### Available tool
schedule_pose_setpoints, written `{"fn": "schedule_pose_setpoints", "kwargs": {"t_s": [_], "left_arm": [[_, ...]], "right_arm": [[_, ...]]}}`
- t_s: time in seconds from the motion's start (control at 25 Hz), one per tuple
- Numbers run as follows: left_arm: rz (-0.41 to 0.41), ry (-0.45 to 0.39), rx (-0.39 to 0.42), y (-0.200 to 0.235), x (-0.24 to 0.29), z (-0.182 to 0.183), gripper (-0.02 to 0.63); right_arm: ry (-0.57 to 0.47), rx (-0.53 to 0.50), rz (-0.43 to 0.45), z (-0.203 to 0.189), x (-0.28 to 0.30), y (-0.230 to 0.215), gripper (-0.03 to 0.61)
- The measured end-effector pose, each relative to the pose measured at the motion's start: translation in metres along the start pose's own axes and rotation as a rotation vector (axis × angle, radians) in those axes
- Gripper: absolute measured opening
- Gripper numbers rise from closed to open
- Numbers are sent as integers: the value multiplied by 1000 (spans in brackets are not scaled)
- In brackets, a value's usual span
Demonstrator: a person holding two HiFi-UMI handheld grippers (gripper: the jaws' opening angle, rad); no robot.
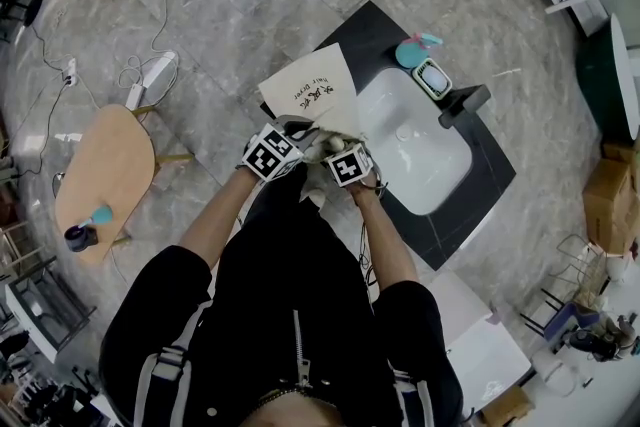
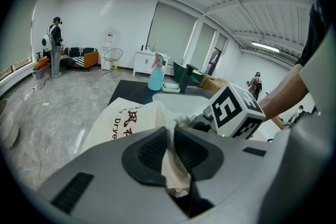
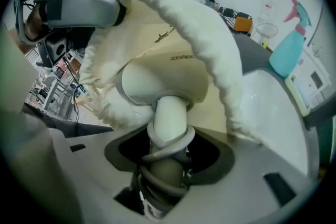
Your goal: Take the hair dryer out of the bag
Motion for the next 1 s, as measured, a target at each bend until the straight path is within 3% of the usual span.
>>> {"fn": "schedule_pose_setpoints", "kwargs": {"t_s": [1.0], "left_arm": [[-10,17,32,-5,-1,1,60]], "right_arm": [[-90,72,-31,-18,-33,10,235]]}}
Point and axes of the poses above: the fingertips, and each gripper's own axes: x forward along the fingers, y to its left, z out of its top, the point moved 6 cm from there along -x, backward along the fingers, and after that the axes turned 6 degrees about z, right-handed, at the moved point
